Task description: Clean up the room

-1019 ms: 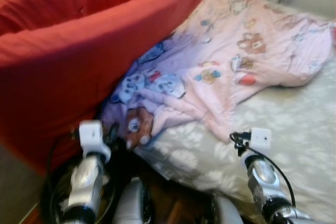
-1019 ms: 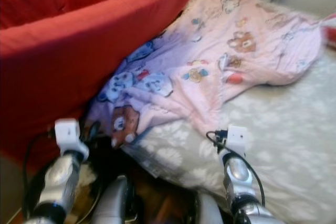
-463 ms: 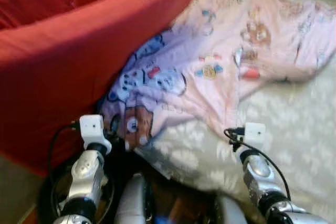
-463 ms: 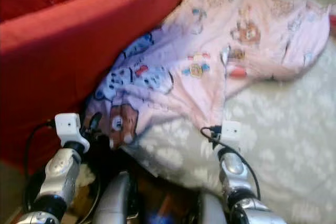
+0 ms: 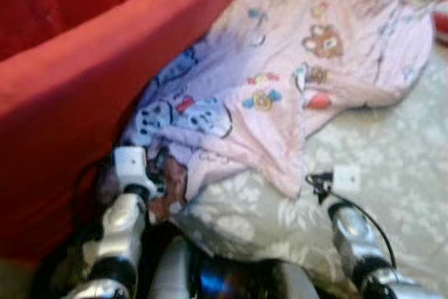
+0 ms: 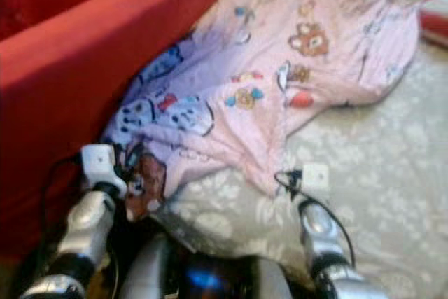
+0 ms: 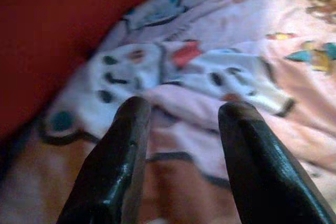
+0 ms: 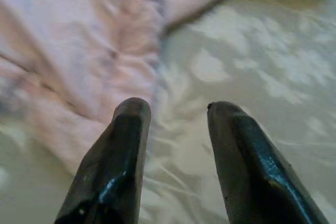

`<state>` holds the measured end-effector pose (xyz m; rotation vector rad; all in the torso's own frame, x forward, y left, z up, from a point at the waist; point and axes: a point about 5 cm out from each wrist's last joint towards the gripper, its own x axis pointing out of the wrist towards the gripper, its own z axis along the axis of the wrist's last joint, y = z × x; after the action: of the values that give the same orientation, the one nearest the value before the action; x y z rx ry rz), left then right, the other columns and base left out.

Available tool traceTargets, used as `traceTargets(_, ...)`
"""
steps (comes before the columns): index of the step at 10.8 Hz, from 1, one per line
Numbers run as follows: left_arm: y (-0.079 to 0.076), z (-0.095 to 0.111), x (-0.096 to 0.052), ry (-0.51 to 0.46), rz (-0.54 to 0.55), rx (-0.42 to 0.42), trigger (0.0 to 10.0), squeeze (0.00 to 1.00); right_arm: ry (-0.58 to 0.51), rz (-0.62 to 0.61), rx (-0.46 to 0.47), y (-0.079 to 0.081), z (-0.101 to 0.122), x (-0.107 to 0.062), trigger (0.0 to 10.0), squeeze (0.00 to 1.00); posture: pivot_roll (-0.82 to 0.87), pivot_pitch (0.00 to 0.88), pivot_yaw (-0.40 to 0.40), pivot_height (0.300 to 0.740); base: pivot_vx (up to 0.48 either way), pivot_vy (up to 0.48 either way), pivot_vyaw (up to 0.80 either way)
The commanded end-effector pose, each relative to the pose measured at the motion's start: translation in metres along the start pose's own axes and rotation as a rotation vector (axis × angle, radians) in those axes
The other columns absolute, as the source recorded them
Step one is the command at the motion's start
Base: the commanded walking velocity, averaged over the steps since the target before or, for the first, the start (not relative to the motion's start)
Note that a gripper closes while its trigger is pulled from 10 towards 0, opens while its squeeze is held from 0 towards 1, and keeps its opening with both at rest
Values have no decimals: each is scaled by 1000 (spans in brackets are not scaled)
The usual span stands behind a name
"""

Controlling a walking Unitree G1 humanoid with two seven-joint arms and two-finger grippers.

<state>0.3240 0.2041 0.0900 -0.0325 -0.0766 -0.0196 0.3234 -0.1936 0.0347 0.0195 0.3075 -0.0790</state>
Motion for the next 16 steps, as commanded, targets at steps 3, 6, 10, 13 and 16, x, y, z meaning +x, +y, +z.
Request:
traceTargets(3,-3,9,-3,-30,-26,-6,10000,0,73,34,-21,6,-10,-1,10000,1000,248,304,-16,627,0,0,0)
traceTargets(6,-5,25,0,-71,-23,-33,10000,0,62,58,-44,9,0,3,10000,1000,269,384,-9,627,0,0,0)
traceTargets(10,-8,48,-8,-120,-30,-25,10000,0,9,96,-69,14,20,11,10000,0,307,493,5,627,0,0,0)
traceTargets(13,-9,66,-24,-156,-7,-29,10000,0,-66,109,-49,12,42,16,10000,0,334,563,14,627,0,0,0)
traceTargets(16,-6,86,-37,-173,12,-18,10000,0,-103,78,-63,7,57,20,10000,0,370,603,33,627,0,0,0)
